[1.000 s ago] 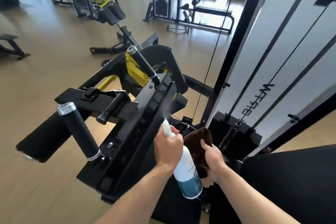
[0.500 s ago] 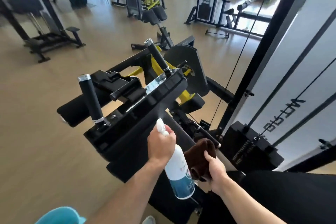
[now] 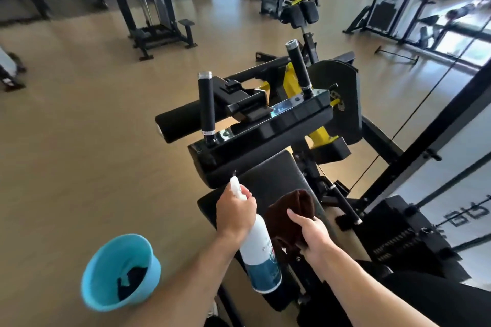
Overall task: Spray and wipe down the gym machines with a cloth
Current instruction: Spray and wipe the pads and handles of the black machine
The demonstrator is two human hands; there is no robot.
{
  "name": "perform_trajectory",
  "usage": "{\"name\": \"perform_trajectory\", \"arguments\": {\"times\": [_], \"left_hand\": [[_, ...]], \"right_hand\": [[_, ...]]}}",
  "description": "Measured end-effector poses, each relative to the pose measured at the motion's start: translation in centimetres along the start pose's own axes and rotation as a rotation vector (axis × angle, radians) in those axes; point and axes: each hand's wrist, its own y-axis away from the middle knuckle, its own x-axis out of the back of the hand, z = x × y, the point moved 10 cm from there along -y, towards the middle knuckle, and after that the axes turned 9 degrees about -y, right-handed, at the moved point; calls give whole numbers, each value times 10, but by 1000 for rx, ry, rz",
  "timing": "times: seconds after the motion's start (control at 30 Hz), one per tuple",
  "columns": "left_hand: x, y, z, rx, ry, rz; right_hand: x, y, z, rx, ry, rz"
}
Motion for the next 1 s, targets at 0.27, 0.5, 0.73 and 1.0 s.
{"name": "perform_trajectory", "arguments": {"times": [0.27,0.5,0.73,1.0], "left_hand": [[22,-13,-34,69,40,18],[38,-18,-21,-72,44,33],[49,-33,2,-125,89,8],[15,-44,42,-264,9,-177]], "right_hand": [[-23,-11,26,-36,54,44],[-38,-15,40,-31,112,74],[-47,-19,36,-21,107,95],[-30,-13,20,9,56,143]]}}
